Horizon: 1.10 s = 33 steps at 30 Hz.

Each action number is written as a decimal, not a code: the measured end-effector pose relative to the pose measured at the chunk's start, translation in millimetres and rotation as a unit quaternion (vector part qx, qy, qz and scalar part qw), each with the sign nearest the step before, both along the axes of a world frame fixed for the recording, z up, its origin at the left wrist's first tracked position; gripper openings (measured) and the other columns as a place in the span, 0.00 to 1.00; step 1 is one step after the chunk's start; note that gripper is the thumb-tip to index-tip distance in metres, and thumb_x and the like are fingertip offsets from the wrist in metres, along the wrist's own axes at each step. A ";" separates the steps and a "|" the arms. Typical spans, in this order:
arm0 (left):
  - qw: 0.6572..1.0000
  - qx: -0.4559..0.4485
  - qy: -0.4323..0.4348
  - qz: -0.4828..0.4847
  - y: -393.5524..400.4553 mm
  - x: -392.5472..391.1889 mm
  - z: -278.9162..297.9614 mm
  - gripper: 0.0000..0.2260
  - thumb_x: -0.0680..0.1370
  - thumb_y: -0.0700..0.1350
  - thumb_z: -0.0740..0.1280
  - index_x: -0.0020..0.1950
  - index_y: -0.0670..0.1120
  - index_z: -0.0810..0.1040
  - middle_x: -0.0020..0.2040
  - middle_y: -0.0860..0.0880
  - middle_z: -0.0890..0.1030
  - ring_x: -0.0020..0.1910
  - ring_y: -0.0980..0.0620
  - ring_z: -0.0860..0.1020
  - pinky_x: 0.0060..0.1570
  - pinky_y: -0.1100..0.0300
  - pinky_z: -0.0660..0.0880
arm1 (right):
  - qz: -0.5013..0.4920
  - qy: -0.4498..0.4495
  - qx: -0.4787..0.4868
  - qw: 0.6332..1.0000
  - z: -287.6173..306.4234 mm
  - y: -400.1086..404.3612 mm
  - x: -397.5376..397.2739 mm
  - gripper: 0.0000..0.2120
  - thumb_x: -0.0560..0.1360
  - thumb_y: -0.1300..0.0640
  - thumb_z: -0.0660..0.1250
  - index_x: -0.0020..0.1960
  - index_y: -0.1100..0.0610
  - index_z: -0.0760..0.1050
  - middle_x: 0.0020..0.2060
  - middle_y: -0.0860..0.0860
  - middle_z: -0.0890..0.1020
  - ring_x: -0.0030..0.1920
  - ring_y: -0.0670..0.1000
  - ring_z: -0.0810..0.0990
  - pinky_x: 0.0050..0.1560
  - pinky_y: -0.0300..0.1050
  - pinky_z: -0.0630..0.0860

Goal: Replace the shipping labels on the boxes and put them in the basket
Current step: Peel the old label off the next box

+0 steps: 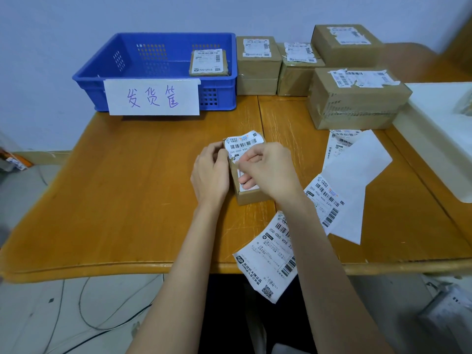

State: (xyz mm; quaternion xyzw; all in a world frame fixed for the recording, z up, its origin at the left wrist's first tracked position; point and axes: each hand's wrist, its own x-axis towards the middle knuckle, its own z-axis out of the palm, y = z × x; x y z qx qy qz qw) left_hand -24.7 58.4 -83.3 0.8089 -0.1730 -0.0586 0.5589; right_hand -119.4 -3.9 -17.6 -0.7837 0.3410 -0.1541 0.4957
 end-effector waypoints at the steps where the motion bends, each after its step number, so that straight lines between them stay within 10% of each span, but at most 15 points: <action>1: 1.000 0.003 -0.002 0.000 0.2 -0.4 0.0 0.23 0.73 0.54 0.53 0.61 0.52 0.80 0.57 0.56 0.82 0.58 0.55 0.77 0.60 0.49 0.73 | 0.004 -0.006 0.008 1.000 1.8 -1.9 -1.6 0.07 0.78 0.61 0.66 0.42 0.60 0.79 0.29 0.55 0.82 0.24 0.45 0.80 0.28 0.34 0.75; 10: 1.000 0.011 -0.008 -0.005 0.6 1.5 -1.5 0.21 0.75 0.55 0.57 0.64 0.53 0.79 0.59 0.56 0.81 0.59 0.55 0.76 0.61 0.49 0.73 | 0.063 0.079 -0.063 0.993 4.7 -6.4 -1.7 0.09 0.73 0.61 0.73 0.35 0.54 0.79 0.36 0.51 0.81 0.33 0.46 0.79 0.43 0.43 0.82; 26: 1.000 0.020 -0.023 0.005 -0.9 0.8 -3.0 0.15 0.83 0.46 0.56 0.63 0.51 0.79 0.60 0.55 0.81 0.59 0.53 0.76 0.60 0.52 0.72 | 0.056 -0.006 -0.012 0.998 -2.1 -16.7 -8.9 0.13 0.80 0.52 0.64 0.43 0.59 0.80 0.28 0.51 0.80 0.24 0.42 0.78 0.30 0.33 0.74; 33: 0.999 0.031 -0.035 0.011 -1.2 1.9 -2.4 0.14 0.84 0.46 0.56 0.62 0.50 0.79 0.60 0.53 0.80 0.59 0.52 0.75 0.59 0.53 0.70 | 0.087 0.013 -0.136 0.987 -11.3 -11.9 -12.0 0.11 0.65 0.51 0.79 0.37 0.54 0.79 0.30 0.45 0.78 0.30 0.42 0.73 0.38 0.40 0.76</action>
